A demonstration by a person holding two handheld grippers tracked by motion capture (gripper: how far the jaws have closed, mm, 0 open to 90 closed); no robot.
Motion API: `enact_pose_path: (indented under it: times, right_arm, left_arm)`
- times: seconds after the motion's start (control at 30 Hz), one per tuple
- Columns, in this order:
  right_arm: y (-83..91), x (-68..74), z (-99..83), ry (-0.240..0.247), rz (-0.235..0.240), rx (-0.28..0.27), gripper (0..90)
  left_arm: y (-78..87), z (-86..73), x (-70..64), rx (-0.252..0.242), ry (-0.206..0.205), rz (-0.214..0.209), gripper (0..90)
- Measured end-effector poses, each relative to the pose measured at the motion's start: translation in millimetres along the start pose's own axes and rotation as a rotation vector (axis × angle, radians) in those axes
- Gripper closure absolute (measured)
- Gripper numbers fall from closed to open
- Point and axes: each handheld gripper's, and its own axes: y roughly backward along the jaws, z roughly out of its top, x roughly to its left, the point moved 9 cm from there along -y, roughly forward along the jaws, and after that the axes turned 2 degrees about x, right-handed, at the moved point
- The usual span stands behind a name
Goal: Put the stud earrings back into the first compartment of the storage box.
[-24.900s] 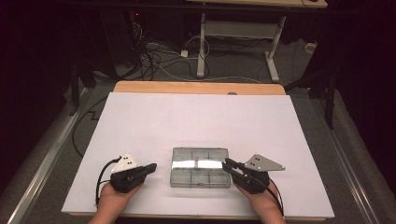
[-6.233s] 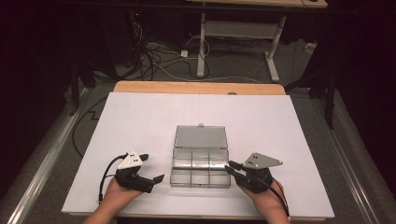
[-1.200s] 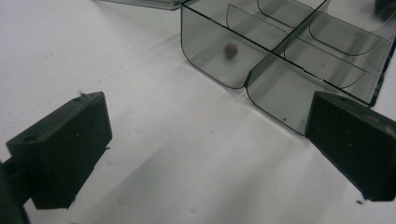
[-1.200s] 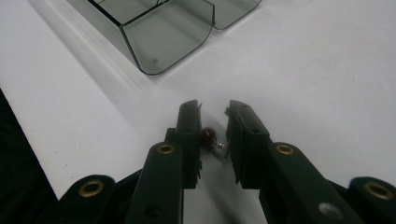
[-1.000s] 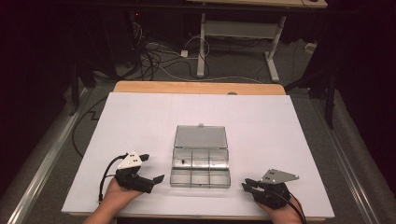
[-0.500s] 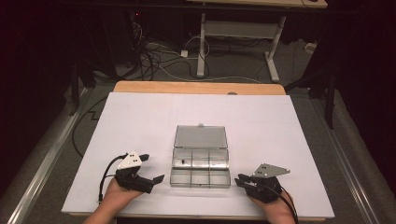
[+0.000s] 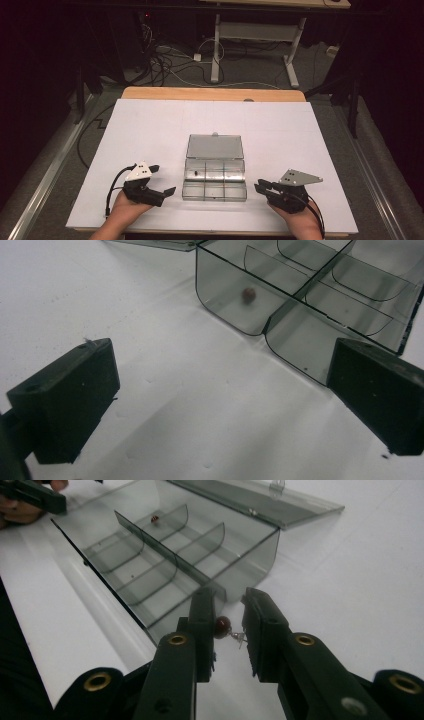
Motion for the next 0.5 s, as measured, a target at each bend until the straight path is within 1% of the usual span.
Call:
enact_pose_path:
  times: [0.13,0.2,0.37,0.5]
  right_arm:
    - [-3.6,6.7,12.3,0.021,0.020,-0.019,75.3]
    - [-7.1,10.7,17.0,0.026,0.031,-0.019,75.3]
    - [-17.1,18.6,25.9,0.047,0.049,-0.013,75.3]
    - [-29.5,24.3,30.3,0.059,0.062,0.006,75.3]
  left_arm:
    - [0.2,0.1,0.0,-0.002,0.001,0.000,0.0]
    - [0.4,0.1,0.0,-0.003,0.001,-0.001,0.0]
    - [0.6,0.2,-0.2,-0.005,-0.001,-0.002,0.0]
    - [0.6,0.2,-0.5,-0.005,-0.004,-0.003,0.0]
